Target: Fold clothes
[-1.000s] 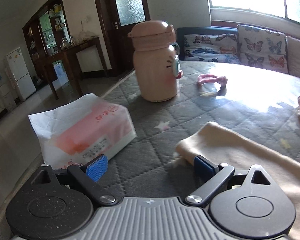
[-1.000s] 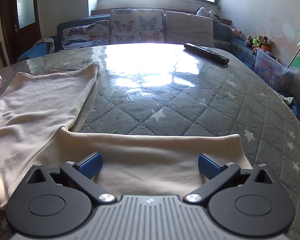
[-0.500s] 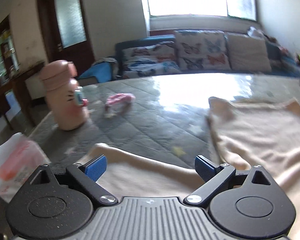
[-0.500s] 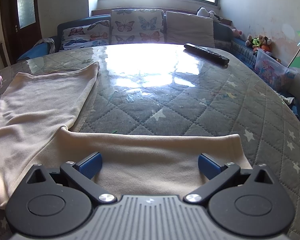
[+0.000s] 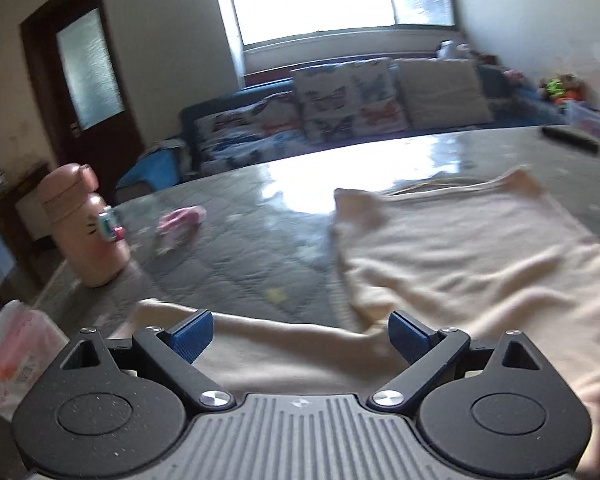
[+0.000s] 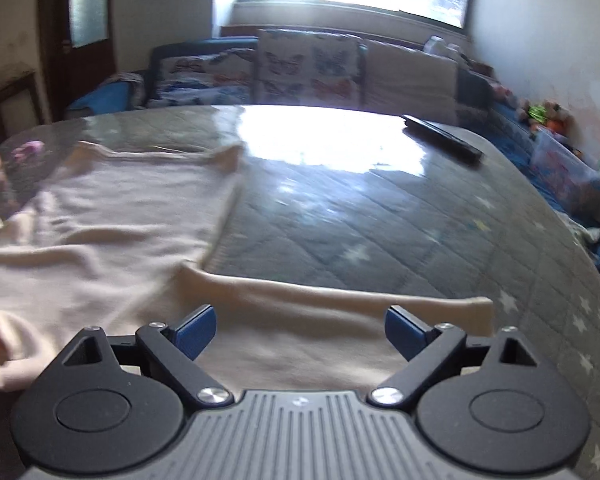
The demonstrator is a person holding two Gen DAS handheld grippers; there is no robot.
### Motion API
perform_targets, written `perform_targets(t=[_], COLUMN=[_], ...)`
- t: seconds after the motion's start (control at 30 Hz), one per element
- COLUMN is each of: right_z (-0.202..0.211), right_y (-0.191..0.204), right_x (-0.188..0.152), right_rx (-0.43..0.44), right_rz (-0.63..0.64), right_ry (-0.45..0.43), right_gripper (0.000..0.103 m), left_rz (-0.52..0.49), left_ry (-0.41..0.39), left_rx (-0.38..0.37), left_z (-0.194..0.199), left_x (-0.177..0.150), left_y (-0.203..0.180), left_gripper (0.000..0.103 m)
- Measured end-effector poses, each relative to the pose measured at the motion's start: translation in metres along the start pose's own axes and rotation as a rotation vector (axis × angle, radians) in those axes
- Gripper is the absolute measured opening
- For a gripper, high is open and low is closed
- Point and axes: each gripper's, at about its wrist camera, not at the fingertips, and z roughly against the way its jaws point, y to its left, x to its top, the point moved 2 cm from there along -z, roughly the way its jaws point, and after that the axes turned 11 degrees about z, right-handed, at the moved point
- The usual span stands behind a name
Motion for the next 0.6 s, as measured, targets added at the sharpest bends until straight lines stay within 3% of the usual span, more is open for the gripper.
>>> perform_targets(t=[0.2,0.4,0.5,0.53,0.6], right_z=[0.021,0.037,0.034,0.033,0.031], right_y=[0.055,0.106,0.126,0.13,0.136], right_x=[0.013,0.013,0.009,0.007,0.003], right_rx=[0.182,0.316,0.348,0.354,0.355], right_rz=[0.117,0.244,0.291,0.3,0.312], right_ry=[-0.037,-0.047,-0.026,-0.016,-0.002], right_gripper=[0.081,0.064,0.054,0.051,0.036], left_rz=[-0.042,-0.189,-0.241,-0.25,-0.261], left_ry=[0.028,0.037,0.04,0.047,0.068], left_rx=[-0.21,-0.369,-0.378,-0.383,-0.393], left_z=[0.032,0.056,0.057,0.056,0.053], left_x=[-0.013,-0.033,-0.042,-0.045,-0.049], left_y=[-0.033,-0.064,-0.075,-0.076,-0.078], left_gripper=[0.088,0.083,0.07,0.061,0.047])
